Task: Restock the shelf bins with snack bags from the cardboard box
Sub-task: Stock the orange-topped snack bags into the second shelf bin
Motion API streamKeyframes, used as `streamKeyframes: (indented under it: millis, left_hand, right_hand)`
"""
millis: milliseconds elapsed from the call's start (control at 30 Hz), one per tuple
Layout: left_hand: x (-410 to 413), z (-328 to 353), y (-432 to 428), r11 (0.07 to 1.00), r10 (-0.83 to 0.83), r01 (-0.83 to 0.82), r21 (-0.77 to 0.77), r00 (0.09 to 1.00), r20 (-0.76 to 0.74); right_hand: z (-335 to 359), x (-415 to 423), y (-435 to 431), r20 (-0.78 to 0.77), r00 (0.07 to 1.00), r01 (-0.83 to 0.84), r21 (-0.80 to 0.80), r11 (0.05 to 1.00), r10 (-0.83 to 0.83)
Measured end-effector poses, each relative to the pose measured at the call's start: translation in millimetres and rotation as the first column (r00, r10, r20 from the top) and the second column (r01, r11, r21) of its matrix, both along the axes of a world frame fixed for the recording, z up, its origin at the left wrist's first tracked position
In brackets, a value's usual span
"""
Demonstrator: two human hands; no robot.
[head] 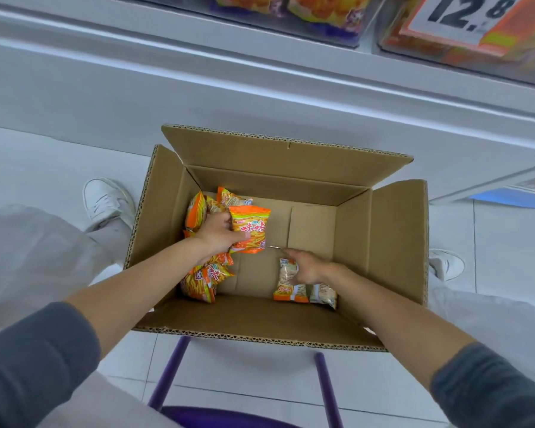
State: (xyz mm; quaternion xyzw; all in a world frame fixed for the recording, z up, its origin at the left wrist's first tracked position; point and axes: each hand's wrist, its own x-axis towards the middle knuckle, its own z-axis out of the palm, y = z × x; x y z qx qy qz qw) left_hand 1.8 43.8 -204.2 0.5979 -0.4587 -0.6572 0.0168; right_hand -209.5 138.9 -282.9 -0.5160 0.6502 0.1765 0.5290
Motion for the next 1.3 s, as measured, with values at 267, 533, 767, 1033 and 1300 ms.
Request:
streamKeyframes:
  millis: [267,533,767,1033,1300]
  left_hand:
    - [3.1,-8.6,-0.5,0.998,0.056,-0.056,0.006,0.998,0.015]
    - [-20.7,45.9,-9.6,0.986,0.161,-0.163,-0.012,0.980,-0.114]
    - [-49.5,117.0,-8.3,0.966,0.258,-0.218,0.140,0.851,-0.457]
    - [-67.0,197.1,-22.2,0.963,0.143,-0.242,-0.122,0.835,-0.531]
    - [-103.6,277.3,-18.7,0.895,-0.154,-0.044,-0.443,0.904,-0.400]
  right_hand:
    - [21.5,1.2,-16.1,0.119,0.962,0.266,-0.203,0.942,-0.246]
    - [151.0,2.6,-37.2,0.453,0.858,0.510,-0.694,0.509,-0.241]
    - [207.7,24.5,-39.0,0.758,0.606,0.759,-0.460,0.461,-0.241]
    - [278.0,-6.1,-47.8,0.733,0.566,0.806,-0.395,0.441,-0.378]
    - [359.0,-43.9,-34.6,0.862,0.358,0.884,-0.188,0.429,-0.359]
